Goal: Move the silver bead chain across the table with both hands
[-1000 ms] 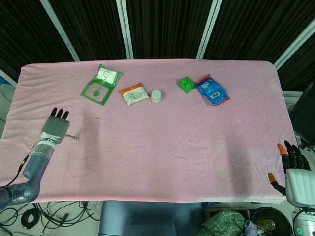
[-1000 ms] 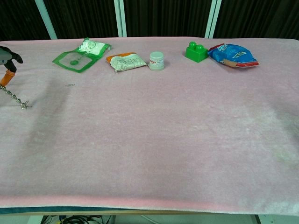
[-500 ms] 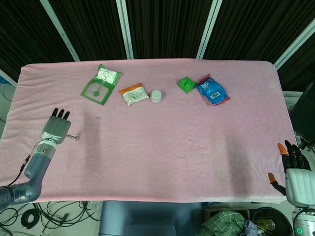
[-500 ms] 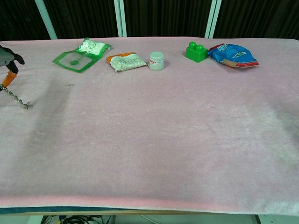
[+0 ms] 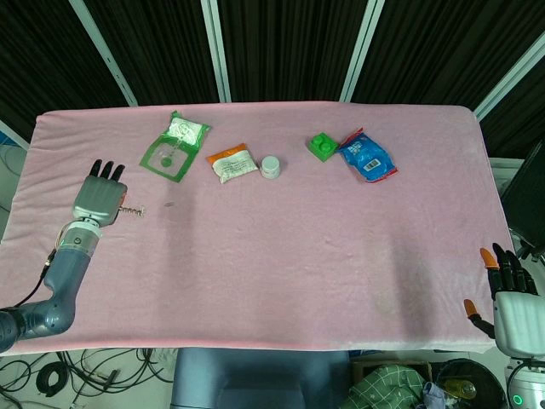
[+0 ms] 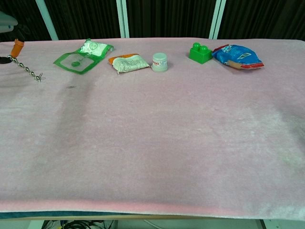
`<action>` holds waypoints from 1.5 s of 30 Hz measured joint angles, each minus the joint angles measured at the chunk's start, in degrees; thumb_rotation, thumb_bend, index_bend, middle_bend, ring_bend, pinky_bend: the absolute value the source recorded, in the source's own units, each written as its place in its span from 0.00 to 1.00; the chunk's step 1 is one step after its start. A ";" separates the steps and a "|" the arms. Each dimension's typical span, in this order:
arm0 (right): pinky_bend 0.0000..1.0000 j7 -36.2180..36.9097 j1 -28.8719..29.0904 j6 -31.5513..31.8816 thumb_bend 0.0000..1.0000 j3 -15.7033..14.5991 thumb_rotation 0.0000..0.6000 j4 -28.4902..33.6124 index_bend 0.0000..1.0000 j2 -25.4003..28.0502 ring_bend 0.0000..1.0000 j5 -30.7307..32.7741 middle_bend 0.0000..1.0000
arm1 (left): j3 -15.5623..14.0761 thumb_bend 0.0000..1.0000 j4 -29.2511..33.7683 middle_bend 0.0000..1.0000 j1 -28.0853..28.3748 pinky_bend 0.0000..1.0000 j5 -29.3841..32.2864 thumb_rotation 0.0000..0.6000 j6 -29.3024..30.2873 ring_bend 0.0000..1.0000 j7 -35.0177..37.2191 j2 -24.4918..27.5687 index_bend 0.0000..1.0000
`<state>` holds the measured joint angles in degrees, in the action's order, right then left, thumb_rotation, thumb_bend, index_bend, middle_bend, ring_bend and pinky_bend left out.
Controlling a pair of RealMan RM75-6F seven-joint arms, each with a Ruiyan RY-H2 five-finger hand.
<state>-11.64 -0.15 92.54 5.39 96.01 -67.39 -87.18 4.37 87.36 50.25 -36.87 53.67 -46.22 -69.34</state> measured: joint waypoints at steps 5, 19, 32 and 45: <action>0.17 0.57 -0.19 0.56 0.20 0.42 1.00 0.03 0.00 0.24 0.00 0.39 0.00 | 1.03 0.42 -1.51 0.08 2.17 0.00 2.30 1.00 -1.10 0.00 -1.51 -0.35 0.60; 0.17 1.46 -0.37 0.87 0.20 0.91 1.00 -0.41 0.00 0.56 0.00 1.09 0.00 | 1.15 0.42 -10.63 0.08 5.78 0.00 4.77 1.00 -5.75 0.00 -1.88 -6.04 0.60; 0.17 1.46 -0.35 0.69 0.20 1.06 1.00 -0.74 0.00 0.46 0.00 1.60 0.00 | 0.98 0.42 -18.20 0.08 6.90 0.00 3.22 1.00 -9.34 0.00 1.51 -11.33 0.60; 0.17 1.73 -0.41 0.81 0.20 1.11 1.00 -0.73 0.00 0.52 0.00 1.65 0.00 | 0.37 0.42 -24.61 0.08 7.65 0.00 1.81 1.00 -12.01 0.00 3.98 -16.01 0.59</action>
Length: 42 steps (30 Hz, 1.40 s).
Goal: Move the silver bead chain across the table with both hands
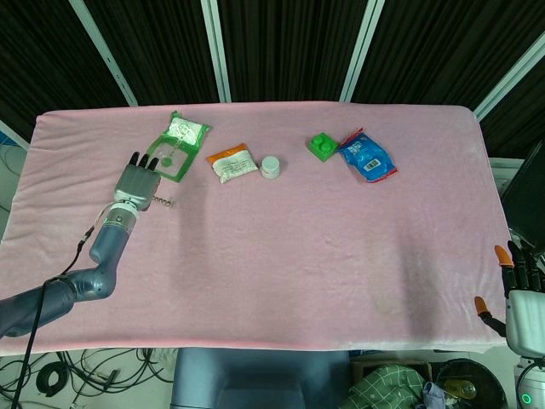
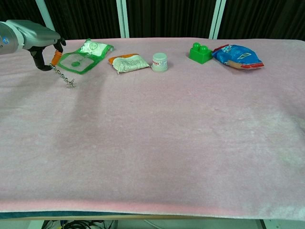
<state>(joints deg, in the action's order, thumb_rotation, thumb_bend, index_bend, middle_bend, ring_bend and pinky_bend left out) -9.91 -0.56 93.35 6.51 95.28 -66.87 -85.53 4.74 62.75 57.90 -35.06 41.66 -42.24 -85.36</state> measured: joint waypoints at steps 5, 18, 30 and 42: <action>0.17 0.22 0.00 -0.04 0.20 0.06 1.00 -0.04 0.00 0.03 0.00 0.15 0.00 | -0.31 0.42 -0.72 0.08 0.12 0.00 0.18 1.00 0.10 0.00 -0.14 -0.67 0.60; 0.17 0.47 -0.05 0.09 0.20 -0.02 1.00 0.06 0.00 0.11 0.00 -0.09 0.00 | -0.74 0.42 -2.18 0.08 0.33 0.00 1.14 1.00 -0.62 0.00 -0.34 -1.81 0.59; 0.17 1.03 -0.16 0.53 0.20 0.08 1.00 0.05 0.00 0.26 0.00 -0.37 0.00 | -0.62 0.42 -3.15 0.08 0.63 0.00 1.02 1.00 -0.62 0.00 -0.21 -2.80 0.59; 0.17 1.06 -0.19 0.72 0.20 0.10 1.00 0.11 0.00 0.24 0.00 -0.56 0.00 | -0.32 0.42 -2.37 0.08 0.41 0.00 1.14 1.00 -0.12 0.00 0.17 -1.87 0.59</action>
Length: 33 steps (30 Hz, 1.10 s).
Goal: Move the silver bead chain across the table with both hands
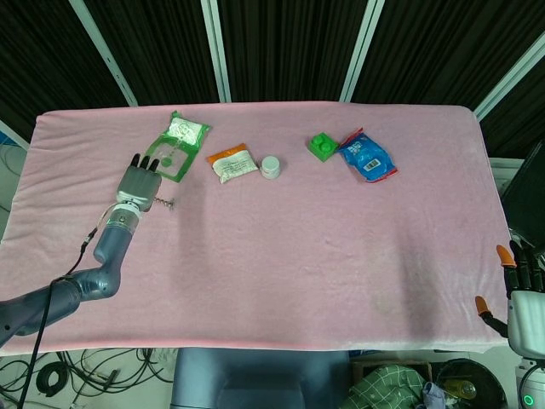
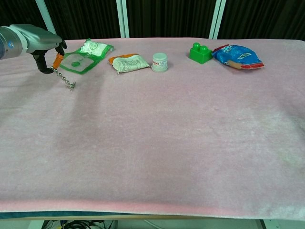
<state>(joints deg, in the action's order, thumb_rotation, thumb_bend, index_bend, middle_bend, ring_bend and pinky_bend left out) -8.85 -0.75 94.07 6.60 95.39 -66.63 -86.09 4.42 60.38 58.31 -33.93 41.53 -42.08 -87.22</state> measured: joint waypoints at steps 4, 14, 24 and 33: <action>0.17 -0.10 -0.01 0.05 0.20 0.03 1.00 0.01 0.00 -0.04 0.00 0.02 0.00 | 0.06 0.42 0.42 0.08 -0.12 0.00 0.03 1.00 0.22 0.00 0.11 0.50 0.59; 0.17 -0.36 0.05 -0.03 0.20 0.14 1.00 -0.10 0.00 -0.18 0.00 0.23 0.00 | 1.29 0.42 2.90 0.09 -0.68 0.00 -1.59 1.00 0.97 0.00 3.07 2.04 0.60; 0.17 -1.34 0.13 -0.07 0.20 0.01 1.00 0.12 0.00 -0.48 0.00 0.00 0.00 | 4.04 0.42 14.47 0.09 -3.34 0.00 -6.45 1.00 1.10 0.00 12.66 8.94 0.60; 0.17 -1.91 0.06 0.17 0.20 -0.04 1.00 0.43 0.00 -0.62 0.00 -0.16 0.00 | 6.63 0.42 23.16 0.08 -6.53 0.00 -10.02 1.00 -1.38 0.00 24.37 13.94 0.60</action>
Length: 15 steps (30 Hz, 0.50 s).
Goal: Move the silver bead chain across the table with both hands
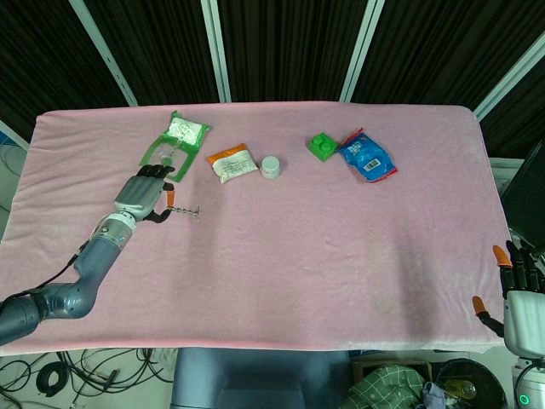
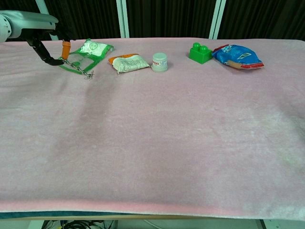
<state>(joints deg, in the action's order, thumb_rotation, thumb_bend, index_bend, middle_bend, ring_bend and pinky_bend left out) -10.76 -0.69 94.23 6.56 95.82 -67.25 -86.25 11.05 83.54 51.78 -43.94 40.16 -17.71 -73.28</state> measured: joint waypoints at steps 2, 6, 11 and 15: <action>0.17 0.00 0.00 0.02 0.20 0.01 1.00 0.00 0.00 -0.01 0.00 0.00 0.00 | 0.68 0.42 1.69 0.08 -0.78 0.00 -0.85 1.00 -1.39 0.00 3.36 0.88 0.60; 0.17 0.09 -0.02 0.02 0.20 0.04 1.00 0.02 0.00 0.02 0.00 0.04 0.00 | 1.81 0.42 3.81 0.08 -2.24 0.00 -2.98 1.00 -4.69 0.00 9.85 2.08 0.59; 0.17 0.28 -0.08 0.13 0.20 0.09 1.00 0.11 0.00 0.11 0.00 0.07 0.00 | 2.39 0.42 4.14 0.08 -3.82 0.00 -7.83 1.00 -8.12 0.00 15.74 2.10 0.59; 0.17 0.36 -0.11 0.19 0.20 0.14 1.00 0.16 0.00 0.17 0.00 0.12 0.00 | 2.24 0.42 3.30 0.08 -4.47 0.00 -11.12 1.00 -10.10 0.00 18.89 0.81 0.59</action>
<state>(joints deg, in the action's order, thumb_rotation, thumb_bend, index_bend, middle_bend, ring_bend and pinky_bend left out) -10.40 -0.81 94.42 6.70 95.98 -67.08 -86.13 13.29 86.84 47.31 -55.06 30.05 1.18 -72.47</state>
